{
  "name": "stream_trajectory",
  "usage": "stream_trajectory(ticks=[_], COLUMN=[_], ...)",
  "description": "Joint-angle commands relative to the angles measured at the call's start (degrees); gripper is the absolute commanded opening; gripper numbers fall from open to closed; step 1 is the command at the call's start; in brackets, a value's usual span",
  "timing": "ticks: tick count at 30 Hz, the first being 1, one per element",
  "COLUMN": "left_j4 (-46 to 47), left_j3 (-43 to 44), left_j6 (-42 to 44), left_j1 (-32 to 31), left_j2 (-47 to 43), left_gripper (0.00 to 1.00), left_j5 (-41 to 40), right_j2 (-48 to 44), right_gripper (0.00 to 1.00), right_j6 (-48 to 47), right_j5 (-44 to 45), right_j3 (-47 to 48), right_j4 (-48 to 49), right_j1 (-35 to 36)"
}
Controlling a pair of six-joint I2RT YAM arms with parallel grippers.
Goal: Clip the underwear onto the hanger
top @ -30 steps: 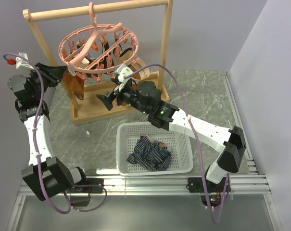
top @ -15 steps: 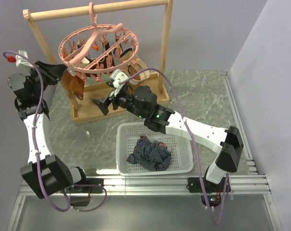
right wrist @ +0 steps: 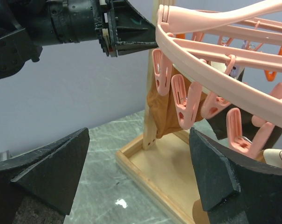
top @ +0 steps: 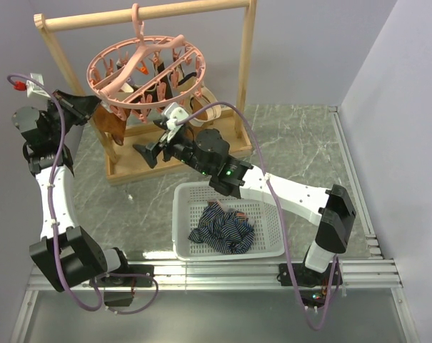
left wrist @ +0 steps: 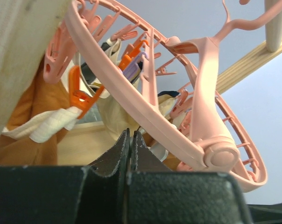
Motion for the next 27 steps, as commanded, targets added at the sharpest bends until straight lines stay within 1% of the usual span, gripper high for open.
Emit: stream_trajectory(ticks=[1, 10, 14, 19, 27], left_j4=[1.5, -0.3, -1.5, -2.6, -0.4], left_j3=[0.6, -1.5, -2.4, -3.8, -6.0], left_j6=[-2.9, -6.2, -6.3, -6.0, -7.4], left_j1=[-0.7, -1.8, -1.8, -1.8, -1.8], left_j2=[-2.7, -8.5, -10.6, -12.3, -13.8], left_gripper=[0.00, 0.00, 0.00, 0.00, 0.00], left_j5=[2.0, 2.3, 2.5, 3.4, 6.1], right_j2=[0.6, 1.5, 1.9, 3.4, 5.9], right_gripper=[0.93, 0.87, 0.83, 0.83, 0.82], right_j6=[1.5, 1.0, 1.0, 0.6, -1.2], right_j5=[1.0, -0.2, -0.4, 0.0, -0.3], right_j3=[0.4, 0.9, 1.5, 3.1, 5.4], right_j4=[5.6, 6.5, 6.4, 7.1, 8.7], right_j1=[0.6, 1.1, 1.3, 1.3, 1.3])
